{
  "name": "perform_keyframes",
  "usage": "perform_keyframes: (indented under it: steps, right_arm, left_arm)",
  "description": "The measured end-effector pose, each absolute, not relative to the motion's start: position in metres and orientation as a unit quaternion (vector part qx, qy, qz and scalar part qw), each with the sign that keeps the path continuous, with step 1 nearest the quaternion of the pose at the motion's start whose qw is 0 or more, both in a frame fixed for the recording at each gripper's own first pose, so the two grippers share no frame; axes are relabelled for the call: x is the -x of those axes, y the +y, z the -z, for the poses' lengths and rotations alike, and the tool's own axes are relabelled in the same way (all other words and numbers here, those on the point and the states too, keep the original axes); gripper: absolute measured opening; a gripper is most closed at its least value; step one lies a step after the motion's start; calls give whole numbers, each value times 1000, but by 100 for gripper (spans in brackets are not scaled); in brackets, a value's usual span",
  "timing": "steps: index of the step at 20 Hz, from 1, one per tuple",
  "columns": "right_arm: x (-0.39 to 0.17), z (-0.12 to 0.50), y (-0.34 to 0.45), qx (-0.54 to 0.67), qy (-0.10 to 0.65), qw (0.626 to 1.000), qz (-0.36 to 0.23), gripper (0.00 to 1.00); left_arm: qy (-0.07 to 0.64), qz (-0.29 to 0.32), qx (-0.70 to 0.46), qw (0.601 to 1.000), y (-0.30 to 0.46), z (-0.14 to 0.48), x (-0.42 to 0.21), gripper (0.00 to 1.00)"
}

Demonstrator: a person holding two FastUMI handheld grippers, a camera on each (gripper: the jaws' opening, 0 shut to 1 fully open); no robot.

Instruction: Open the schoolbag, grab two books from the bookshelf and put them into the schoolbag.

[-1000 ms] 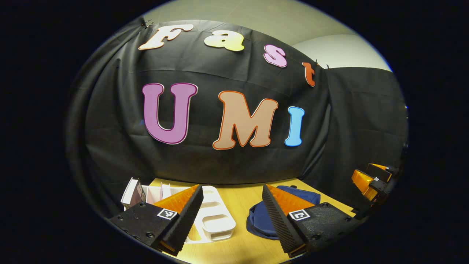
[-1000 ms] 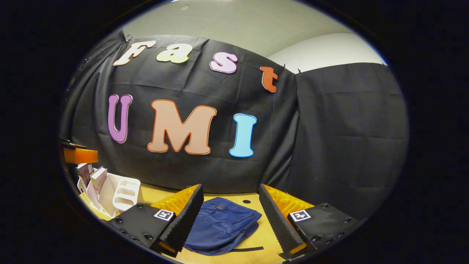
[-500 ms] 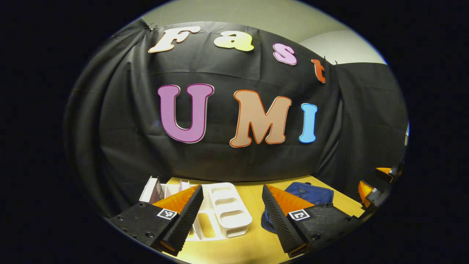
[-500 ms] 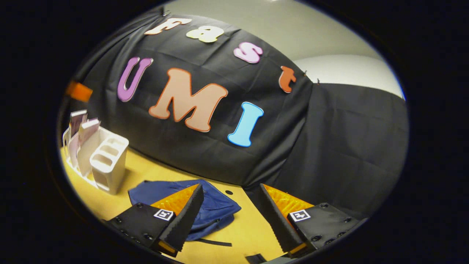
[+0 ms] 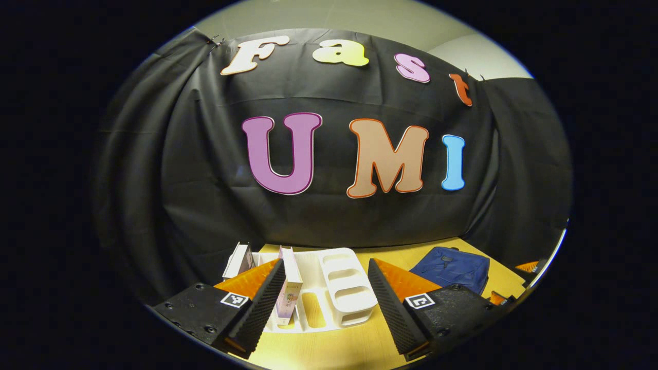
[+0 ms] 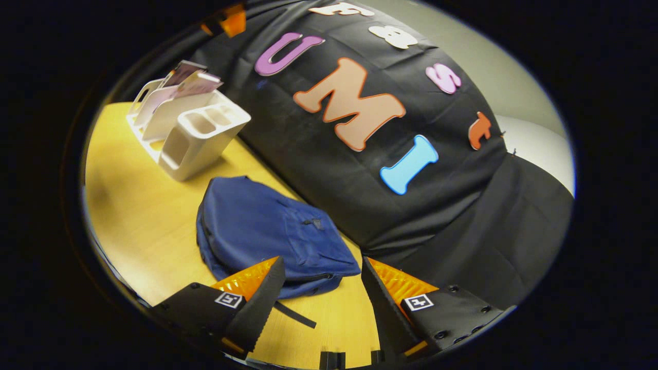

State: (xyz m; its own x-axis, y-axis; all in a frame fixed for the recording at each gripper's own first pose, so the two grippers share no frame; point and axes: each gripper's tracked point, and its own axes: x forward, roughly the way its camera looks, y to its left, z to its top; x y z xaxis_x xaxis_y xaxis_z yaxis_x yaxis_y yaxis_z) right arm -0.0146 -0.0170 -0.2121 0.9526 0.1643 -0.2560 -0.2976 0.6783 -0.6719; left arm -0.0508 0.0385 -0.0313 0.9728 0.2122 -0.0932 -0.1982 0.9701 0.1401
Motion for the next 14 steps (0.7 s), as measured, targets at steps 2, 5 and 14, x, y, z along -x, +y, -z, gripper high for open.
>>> perform_keyframes:
  steps: [2, 5, 14]
  right_arm:
    - [16, 233, -16, 408, 92, 898, -139, 97]
    - [12, 258, -16, 455, 92, 872, -153, 100]
    - [-23, 302, -17, 530, 86, 826, -170, 98]
  left_arm:
    - [59, -109, -67, 990, 40, 35, 52, 94]
    - [68, -124, -79, 987, 45, 43, 53, 94]
    - [93, -152, -85, 980, 54, 63, 63, 95]
